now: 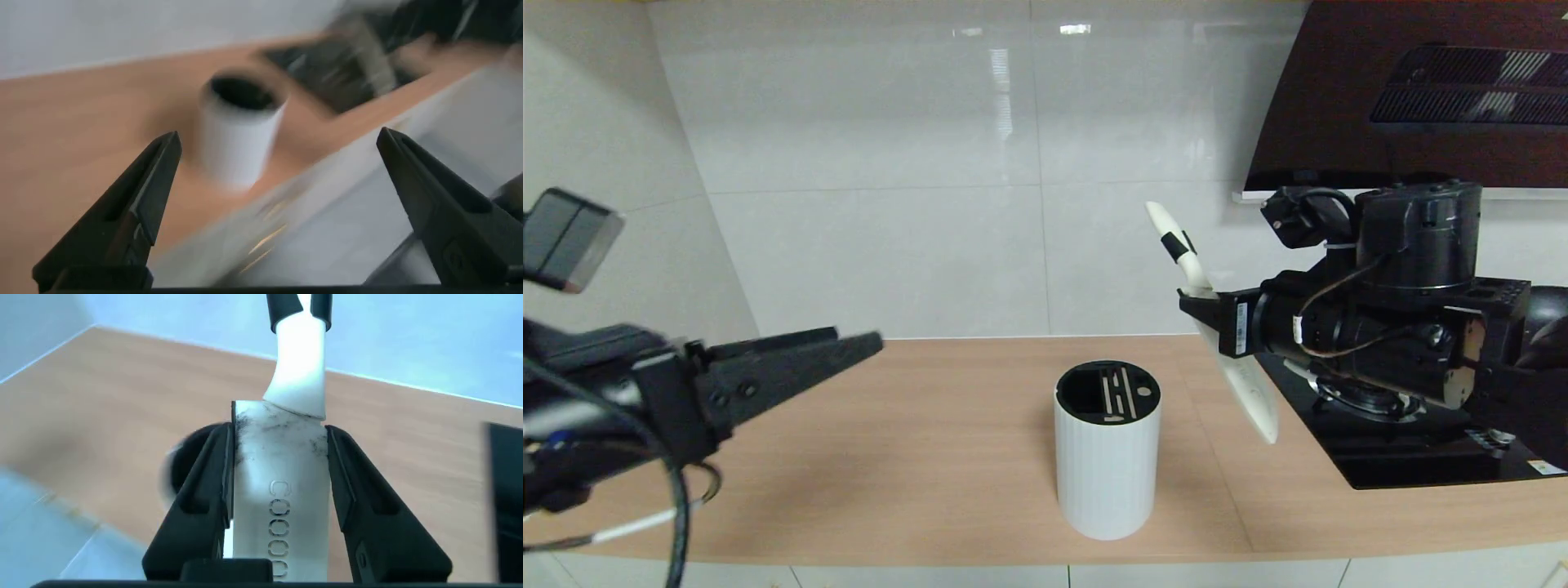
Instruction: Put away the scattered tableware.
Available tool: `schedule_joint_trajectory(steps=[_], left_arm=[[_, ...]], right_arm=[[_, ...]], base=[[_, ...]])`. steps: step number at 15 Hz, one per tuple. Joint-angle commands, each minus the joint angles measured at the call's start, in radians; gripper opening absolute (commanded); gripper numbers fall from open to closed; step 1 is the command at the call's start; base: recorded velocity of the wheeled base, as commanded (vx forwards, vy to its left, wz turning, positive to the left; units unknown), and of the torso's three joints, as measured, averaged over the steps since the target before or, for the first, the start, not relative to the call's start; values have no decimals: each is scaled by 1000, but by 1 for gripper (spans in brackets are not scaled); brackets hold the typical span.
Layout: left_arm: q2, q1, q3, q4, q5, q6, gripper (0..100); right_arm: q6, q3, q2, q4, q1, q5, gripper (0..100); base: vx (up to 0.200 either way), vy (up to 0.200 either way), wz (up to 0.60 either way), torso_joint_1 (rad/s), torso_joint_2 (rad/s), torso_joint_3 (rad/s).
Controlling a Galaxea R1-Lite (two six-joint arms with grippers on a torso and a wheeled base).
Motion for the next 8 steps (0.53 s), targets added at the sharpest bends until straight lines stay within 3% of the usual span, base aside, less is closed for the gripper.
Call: schedule_joint_trajectory(steps=[1,2,4,5,6,8], left_arm=[[236,-123,9,-187,-13,-209,100],[243,-145,21,-236,-10,-259,100],[254,-175,21,-297,-7,-312,100],[274,-214,21,-328,-5,-378,100],[295,-223,24,-354,-5,-401,100],[318,-234,37,-395,-1,-401,100]], right_arm=[[2,24,-30,-1,74,-7,0],[9,35,-33,-1,107,-16,0],[29,41,-36,-1,170,-30,0],[61,46,-31,1,222,-36,0],[78,46,-30,1,252,-45,0],[94,46,-30,1,284,-47,0]], base=[[0,0,0,0,0,0],[0,0,0,0,0,0],[0,0,0,0,0,0],[0,0,0,0,0,0],[0,0,0,0,0,0],[0,0,0,0,0,0]])
